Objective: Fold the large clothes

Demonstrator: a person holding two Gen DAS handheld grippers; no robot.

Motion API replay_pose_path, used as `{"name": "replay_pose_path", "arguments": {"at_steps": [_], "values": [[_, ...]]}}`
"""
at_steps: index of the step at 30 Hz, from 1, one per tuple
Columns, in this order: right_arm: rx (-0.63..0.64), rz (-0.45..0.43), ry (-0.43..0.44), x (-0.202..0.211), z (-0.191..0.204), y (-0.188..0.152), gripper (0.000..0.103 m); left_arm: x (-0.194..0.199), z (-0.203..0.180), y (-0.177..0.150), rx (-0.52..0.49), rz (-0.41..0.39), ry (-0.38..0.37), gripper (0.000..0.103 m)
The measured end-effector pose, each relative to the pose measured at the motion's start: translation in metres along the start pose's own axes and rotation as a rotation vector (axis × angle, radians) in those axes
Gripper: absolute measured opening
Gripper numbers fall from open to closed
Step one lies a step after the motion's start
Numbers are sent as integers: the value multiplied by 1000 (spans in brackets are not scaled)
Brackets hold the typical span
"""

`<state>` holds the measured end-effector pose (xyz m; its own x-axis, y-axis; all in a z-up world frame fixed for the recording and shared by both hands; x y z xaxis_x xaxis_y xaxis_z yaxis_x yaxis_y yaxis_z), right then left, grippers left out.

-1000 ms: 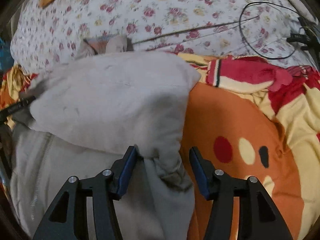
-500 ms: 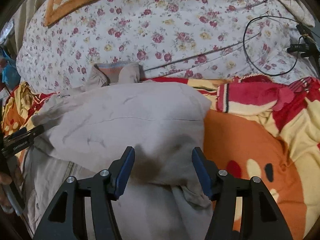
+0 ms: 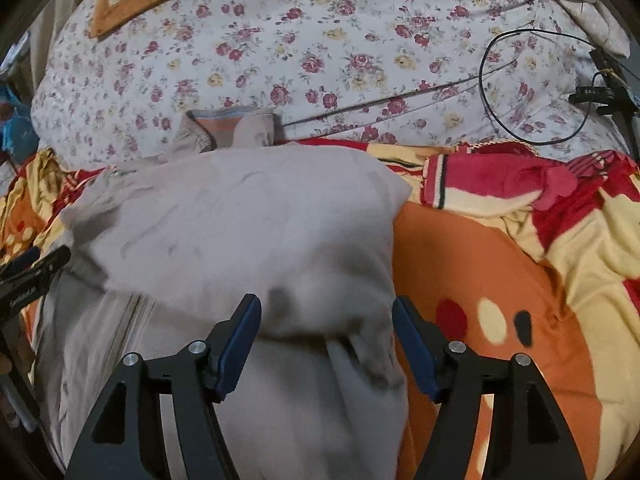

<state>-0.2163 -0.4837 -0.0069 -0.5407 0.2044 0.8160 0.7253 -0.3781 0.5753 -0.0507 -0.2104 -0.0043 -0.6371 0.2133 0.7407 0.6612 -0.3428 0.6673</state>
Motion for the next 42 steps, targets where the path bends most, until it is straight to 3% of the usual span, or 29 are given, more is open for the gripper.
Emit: {"name": "replay_pose_path", "arguments": {"at_steps": [17,27,29,30,31,34,38,41,42], "values": [[-12,81,18,47,-14,-96,73,68,8,-47,-47,-26,-13,96],[-4,145,56,55,-19,-155,74,90,40,-137,-51,117,-93,96],[17,95,57,57,-14,-153,56,92,46,-149,-43,134,-88,96],[44,72,58,60,-11,-152,32,93,50,-156,-36,145,-82,96],[64,57,67,65,-8,-151,1,96,53,-161,-28,152,-82,96],[64,46,27,74,-23,-147,0,104,60,-175,-11,166,-102,96],[-14,65,89,78,-31,-150,4,112,69,-190,-7,189,-115,96],[-44,109,177,91,-25,-164,30,116,74,-204,8,221,-144,96],[-51,133,211,95,-22,-171,52,116,75,-211,18,243,-161,96]]}}
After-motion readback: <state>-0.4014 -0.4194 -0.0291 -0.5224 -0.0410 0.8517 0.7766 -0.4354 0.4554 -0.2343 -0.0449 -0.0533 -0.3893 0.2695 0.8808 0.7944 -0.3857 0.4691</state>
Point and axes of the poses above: each gripper's, at about its wrist camera, not at the fingertips, and x roughly against the way its jaws point, z to its left, y to its top, the point moved 10 cm from there along -x, roughly the way its jaws point, and after that the axes turned 1 degree about -z, right-handed, at the moved point
